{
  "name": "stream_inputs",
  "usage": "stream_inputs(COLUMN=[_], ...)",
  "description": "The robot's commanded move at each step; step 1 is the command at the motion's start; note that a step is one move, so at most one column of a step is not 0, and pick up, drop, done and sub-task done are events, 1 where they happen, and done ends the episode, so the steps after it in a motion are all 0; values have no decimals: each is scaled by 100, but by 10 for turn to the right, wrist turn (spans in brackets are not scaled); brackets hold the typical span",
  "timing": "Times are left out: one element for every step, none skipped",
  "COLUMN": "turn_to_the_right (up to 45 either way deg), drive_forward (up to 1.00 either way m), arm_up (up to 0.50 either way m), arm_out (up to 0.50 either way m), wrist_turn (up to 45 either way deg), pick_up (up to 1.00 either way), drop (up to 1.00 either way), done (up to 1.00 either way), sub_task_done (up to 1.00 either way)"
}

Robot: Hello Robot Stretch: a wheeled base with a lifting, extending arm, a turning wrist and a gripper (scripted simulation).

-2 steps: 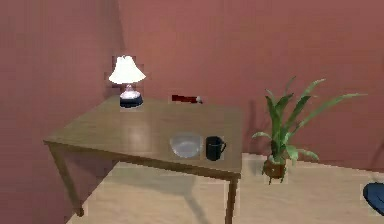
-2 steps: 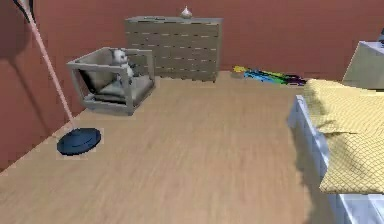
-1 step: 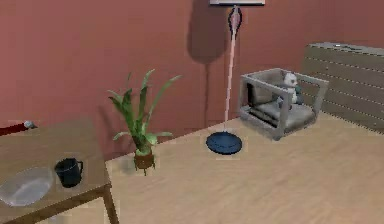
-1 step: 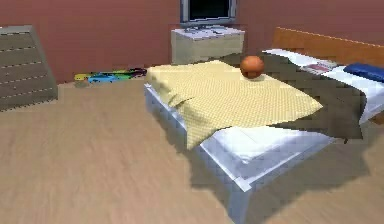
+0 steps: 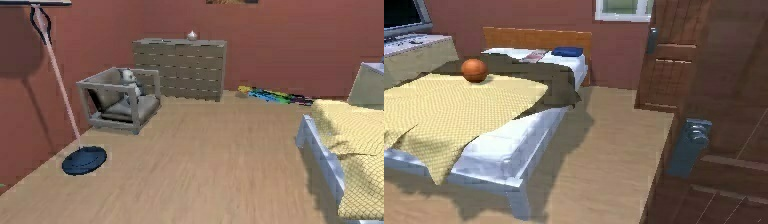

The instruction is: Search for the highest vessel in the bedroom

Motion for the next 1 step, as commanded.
stream_inputs(turn_to_the_right=[120], drive_forward=[0], arm_up=[0], arm_out=[0], wrist_turn=[0], pick_up=[0], drop=[0], done=[0], sub_task_done=[0])
